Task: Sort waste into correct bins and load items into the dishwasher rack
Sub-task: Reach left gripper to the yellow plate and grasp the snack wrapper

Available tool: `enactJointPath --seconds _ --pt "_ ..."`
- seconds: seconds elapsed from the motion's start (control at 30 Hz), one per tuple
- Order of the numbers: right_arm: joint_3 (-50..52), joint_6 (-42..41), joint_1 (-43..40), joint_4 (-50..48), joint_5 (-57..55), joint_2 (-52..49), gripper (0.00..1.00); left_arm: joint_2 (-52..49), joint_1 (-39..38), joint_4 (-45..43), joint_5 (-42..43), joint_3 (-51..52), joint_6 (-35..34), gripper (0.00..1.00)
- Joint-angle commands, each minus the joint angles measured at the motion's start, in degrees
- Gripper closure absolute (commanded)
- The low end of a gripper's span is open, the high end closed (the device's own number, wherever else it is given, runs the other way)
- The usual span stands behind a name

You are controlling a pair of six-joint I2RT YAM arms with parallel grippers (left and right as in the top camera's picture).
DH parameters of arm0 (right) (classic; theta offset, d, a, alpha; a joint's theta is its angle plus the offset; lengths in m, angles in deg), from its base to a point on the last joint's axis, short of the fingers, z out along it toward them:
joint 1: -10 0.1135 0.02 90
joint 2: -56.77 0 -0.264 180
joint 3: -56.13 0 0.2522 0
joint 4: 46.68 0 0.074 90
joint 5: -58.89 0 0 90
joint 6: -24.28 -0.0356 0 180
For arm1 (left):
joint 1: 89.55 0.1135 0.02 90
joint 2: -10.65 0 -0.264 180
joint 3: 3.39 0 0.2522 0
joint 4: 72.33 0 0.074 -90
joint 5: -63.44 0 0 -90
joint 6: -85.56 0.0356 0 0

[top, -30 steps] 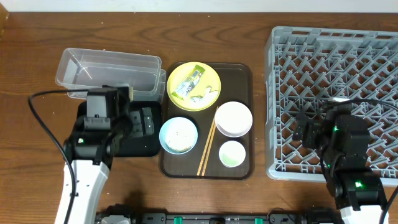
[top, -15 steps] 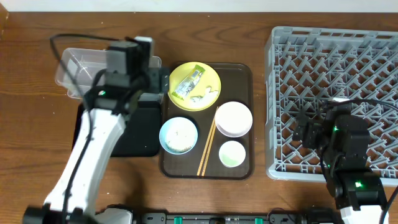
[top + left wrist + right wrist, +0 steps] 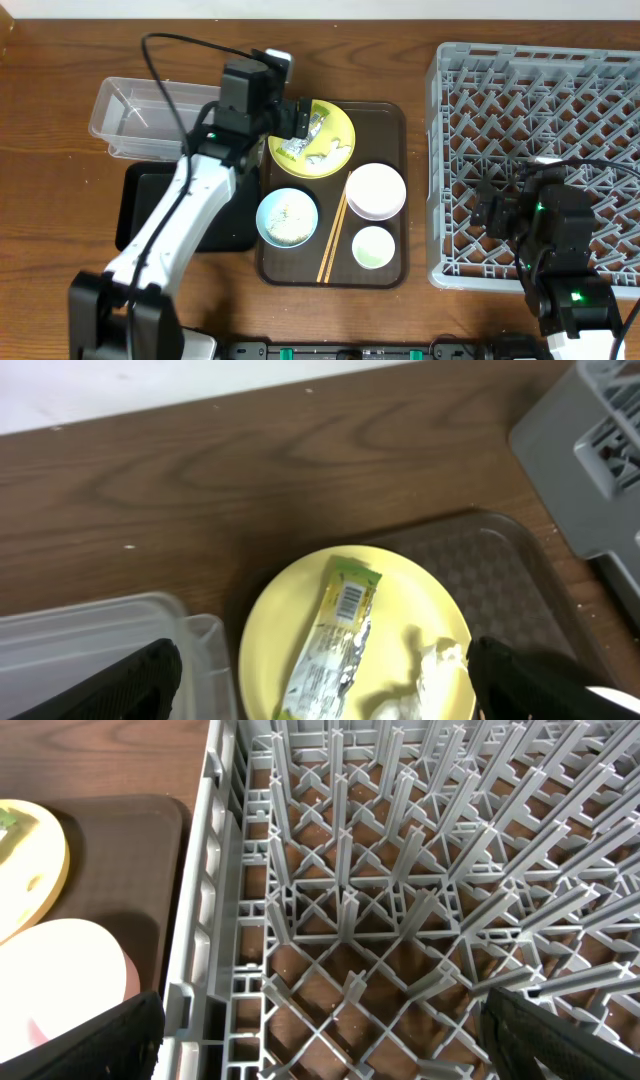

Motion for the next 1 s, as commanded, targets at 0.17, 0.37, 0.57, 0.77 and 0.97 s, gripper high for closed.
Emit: enactJointPath --seconds 0.17,0.37,0.57,0.77,0.97 --pt "-1.3 0.3 0.4 0.0 -0.8 0.0 0.01 -9.9 -2.5 -3.6 0.6 -0.9 0.5 0.07" --pt "-1.3 0.3 0.4 0.4 -0.8 0.0 0.01 -15.3 -3.6 -4.0 0.6 -0.9 0.5 0.14" --pt "-1.3 0.3 0.4 1.3 -0.8 0.0 0.01 -19.4 -3.6 -4.4 0.6 -0.9 0.5 0.15" --pt "-1.3 0.3 0.4 1.5 -0.8 0.0 0.01 -22.2 -3.6 -4.3 0.6 -0.9 0.5 0.27" --pt "-1.3 0.3 0.4 1.5 -0.8 0.0 0.01 -22.5 -3.6 -4.0 0.6 -0.9 0.5 0.52"
